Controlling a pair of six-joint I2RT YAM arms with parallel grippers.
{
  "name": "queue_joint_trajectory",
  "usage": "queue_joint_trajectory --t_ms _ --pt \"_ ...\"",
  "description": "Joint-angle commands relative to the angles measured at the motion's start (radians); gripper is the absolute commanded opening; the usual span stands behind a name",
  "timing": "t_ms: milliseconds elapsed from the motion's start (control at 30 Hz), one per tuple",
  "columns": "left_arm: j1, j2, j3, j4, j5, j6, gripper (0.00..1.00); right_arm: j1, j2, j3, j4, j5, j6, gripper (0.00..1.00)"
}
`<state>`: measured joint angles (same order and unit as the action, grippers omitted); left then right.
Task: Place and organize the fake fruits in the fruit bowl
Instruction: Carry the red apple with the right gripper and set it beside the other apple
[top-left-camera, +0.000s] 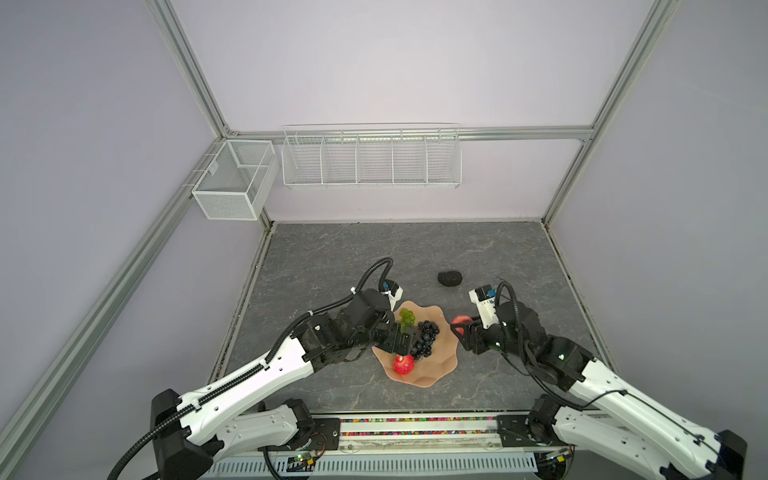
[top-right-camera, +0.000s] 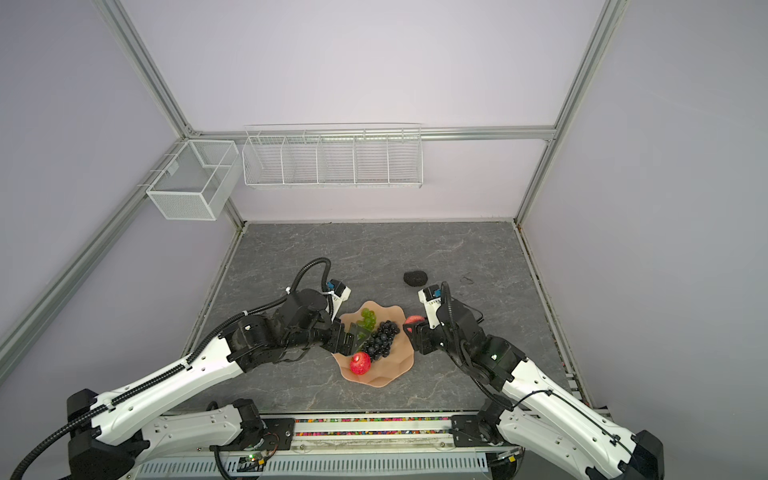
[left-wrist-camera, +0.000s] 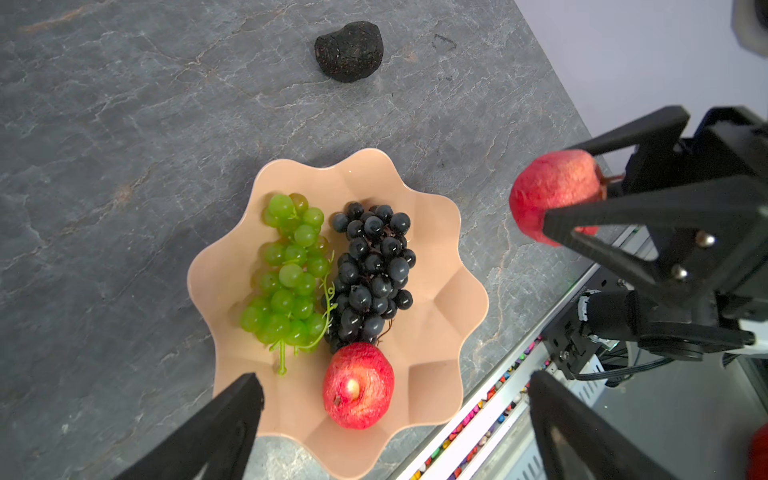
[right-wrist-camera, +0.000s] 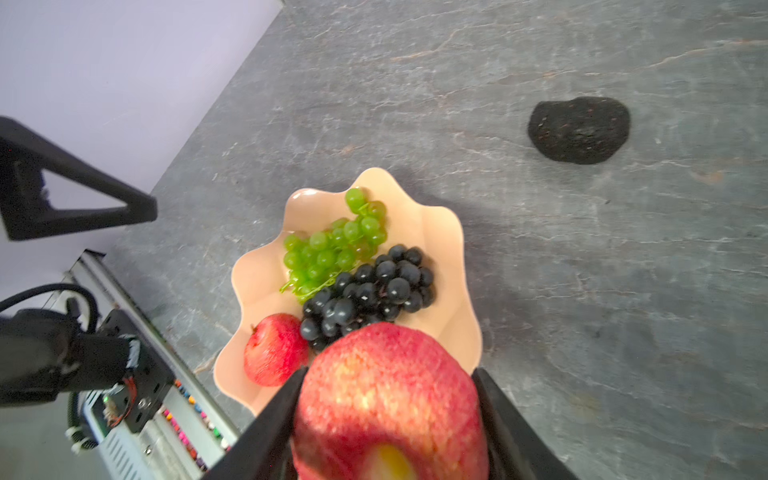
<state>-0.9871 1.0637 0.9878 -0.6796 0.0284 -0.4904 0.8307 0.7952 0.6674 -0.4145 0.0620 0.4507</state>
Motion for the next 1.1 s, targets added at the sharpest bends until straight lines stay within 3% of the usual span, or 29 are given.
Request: queue_joint_trajectory --t_ms 0,300,500,1067 --pt "0.005 -0.017 -0.021 -0.073 0.017 -0.057 0.99 0.093 0.002 -0.032 -0.01 0.031 0.062 0.6" --pt "0.023 -0.041 -0.013 -0.172 -0.032 -0.101 0.99 0.332 0.274 0.007 0.111 0.149 0.116 0.61" --pt "0.038 -0.068 -0.018 -0.211 -0.047 -0.121 0.99 0.353 0.405 0.03 0.147 0.181 0.137 0.61" --pt "0.045 -0.077 -0.029 -0.207 -0.069 -0.116 0.99 0.364 0.495 0.041 0.142 0.185 0.144 0.64"
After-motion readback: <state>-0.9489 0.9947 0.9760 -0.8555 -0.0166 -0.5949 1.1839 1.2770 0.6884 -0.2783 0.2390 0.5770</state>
